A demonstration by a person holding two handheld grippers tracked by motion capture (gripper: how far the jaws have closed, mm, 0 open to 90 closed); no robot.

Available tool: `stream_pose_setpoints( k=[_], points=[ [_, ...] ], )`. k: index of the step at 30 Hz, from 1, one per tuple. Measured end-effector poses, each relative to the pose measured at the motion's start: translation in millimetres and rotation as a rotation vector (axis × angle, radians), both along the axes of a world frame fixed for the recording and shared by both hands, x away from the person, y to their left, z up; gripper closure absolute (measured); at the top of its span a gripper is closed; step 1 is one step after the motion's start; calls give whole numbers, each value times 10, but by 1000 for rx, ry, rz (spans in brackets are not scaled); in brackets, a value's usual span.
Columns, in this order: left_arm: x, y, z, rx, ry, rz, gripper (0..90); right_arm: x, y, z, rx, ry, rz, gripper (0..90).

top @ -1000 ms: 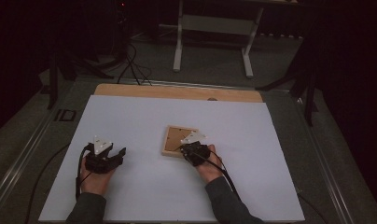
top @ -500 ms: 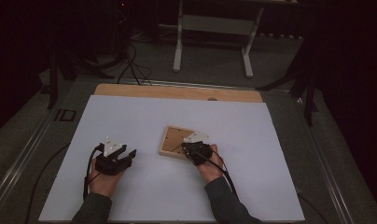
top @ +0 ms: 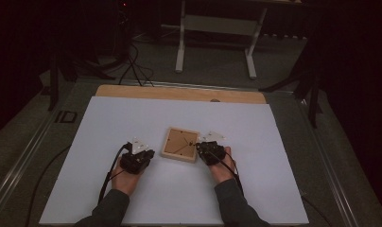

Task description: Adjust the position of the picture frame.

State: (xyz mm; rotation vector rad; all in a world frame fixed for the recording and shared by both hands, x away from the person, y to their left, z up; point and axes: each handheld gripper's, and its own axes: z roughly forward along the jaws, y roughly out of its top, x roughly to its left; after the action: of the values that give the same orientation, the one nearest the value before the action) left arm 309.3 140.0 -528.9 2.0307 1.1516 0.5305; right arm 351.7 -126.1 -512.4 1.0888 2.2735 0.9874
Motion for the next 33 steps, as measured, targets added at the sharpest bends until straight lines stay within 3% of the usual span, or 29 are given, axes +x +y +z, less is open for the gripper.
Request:
stream_pose_setpoints(
  k=[8, 20, 28, 33],
  points=[
    [31, -65, -51, 4, 21, -24, 881, -35, -18, -68, -18, 35, -5, 900],
    [75, -168, -96, 25, 15, -42, 890, -56, -41, -137, -25, 81, -5, 900],
    [27, -188, -82, 56, 11, -49, 894, -37, -34, -157, -31, 82, 1, 900],
    [-33, -191, -83, 51, 11, -53, 895, -32, -20, -165, -37, 71, 5, 900]
  ],
)
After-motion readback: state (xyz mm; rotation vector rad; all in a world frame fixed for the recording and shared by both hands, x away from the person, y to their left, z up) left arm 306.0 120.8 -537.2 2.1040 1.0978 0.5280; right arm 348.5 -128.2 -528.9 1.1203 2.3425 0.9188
